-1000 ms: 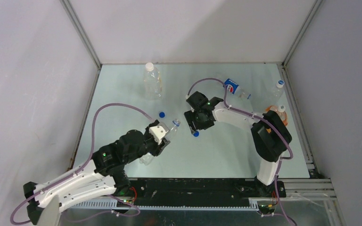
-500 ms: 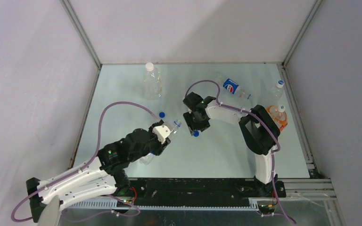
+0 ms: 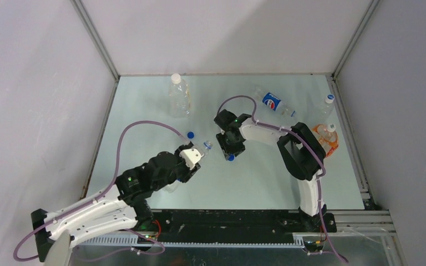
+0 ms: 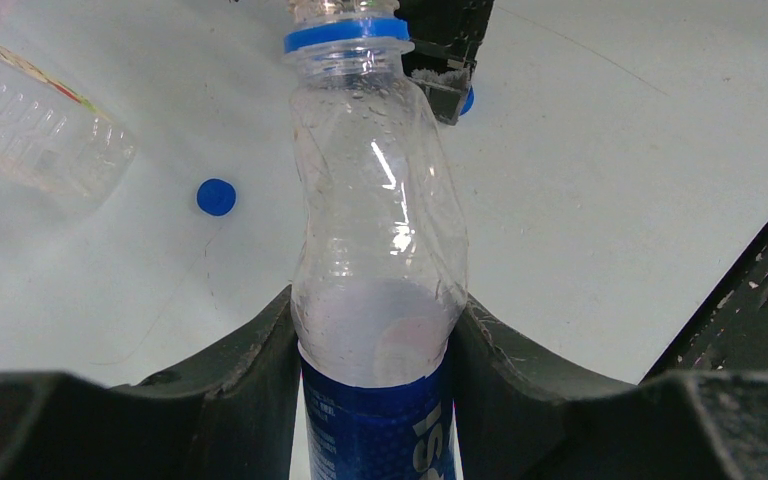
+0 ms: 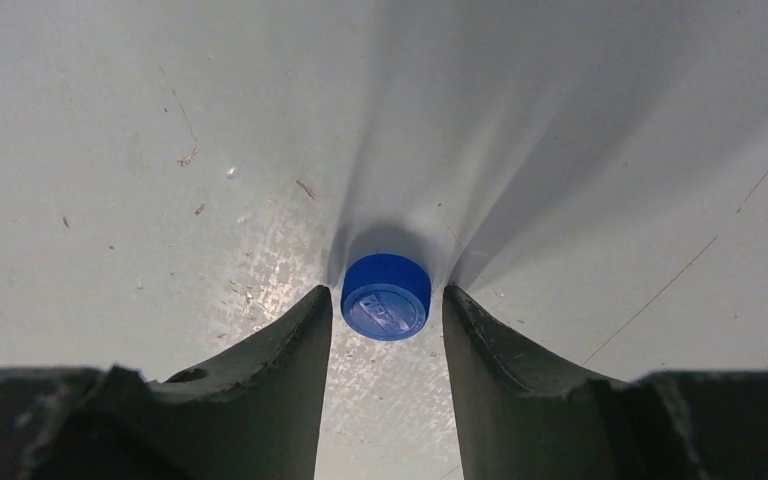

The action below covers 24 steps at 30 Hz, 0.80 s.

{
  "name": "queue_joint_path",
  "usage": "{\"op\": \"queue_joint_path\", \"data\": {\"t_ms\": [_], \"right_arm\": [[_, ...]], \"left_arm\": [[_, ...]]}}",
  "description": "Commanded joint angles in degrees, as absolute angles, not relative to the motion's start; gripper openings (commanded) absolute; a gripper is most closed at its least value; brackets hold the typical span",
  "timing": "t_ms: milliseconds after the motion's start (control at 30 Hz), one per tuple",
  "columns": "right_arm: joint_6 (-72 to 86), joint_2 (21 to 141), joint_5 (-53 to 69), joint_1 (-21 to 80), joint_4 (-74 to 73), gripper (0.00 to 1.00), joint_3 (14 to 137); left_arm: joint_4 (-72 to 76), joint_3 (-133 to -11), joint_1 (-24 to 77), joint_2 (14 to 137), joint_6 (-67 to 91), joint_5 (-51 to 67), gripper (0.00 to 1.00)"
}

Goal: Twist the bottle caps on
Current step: Screw the bottle cap onto the plastic bottle.

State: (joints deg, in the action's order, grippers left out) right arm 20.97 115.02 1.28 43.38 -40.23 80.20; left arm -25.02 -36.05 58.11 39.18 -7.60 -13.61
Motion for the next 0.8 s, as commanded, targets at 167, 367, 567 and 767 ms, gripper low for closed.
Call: {"op": "queue_joint_path", "data": {"t_ms": [167,367,567,767], "right_arm": [[20.6,117.5,-2.1,44.3,-42.3,0.33,83.7],[18.5,110.8,-1.2,45.0,-43.1,0.07,80.8],[15.1,94.3,4.5,44.0,-41.4,0.0,72.6],[9.7,75.1,19.1,40.1,-37.8,0.0,66.3]], "left_arm": [[-26.5,-38.4,57.8,39.0,-9.3,-13.1,0.0],[-25.6,-38.1,57.8,36.5,-9.7,-11.9,0.0],[-23.2,-37.5,57.9,34.2,-10.9,-9.3,0.0],[-21.0,-38.1,57.8,37.2,-12.1,-3.1,0.0]]}}
